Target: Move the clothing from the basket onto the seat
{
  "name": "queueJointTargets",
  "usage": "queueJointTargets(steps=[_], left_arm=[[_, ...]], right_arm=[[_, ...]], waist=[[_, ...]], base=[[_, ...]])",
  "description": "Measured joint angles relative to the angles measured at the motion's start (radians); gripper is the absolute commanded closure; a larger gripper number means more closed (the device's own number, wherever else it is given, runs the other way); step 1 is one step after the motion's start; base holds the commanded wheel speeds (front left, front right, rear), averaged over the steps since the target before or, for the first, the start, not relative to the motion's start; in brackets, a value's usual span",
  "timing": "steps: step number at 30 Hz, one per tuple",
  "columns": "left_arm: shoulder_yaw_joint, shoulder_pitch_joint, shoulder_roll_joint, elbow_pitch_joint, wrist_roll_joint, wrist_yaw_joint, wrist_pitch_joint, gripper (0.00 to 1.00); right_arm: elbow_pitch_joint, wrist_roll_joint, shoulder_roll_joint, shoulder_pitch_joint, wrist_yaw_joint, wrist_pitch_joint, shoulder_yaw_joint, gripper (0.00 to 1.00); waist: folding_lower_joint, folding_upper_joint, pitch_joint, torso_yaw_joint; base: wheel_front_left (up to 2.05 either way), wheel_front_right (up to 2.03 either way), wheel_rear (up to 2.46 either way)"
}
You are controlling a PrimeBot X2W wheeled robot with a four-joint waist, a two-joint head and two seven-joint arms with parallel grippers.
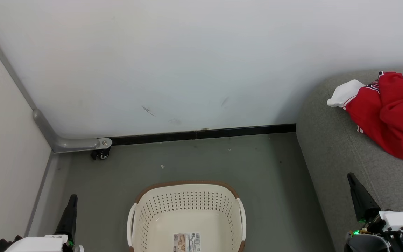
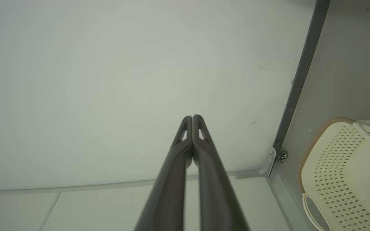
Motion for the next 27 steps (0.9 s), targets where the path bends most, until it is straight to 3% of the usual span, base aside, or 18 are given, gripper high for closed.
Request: queueJointTargets(steps=[27], left_arm=[[0.001,0.000,-0.001,0.000,0.000,-0.001,0.001,1.00]], right_arm=[[0.000,0.000,0.000,0.000,0.000,0.000,0.000,1.00]], waist=[[-0.0001,0.0000,0.000,0.000]], base=[[0.00,0.00,0.00]])
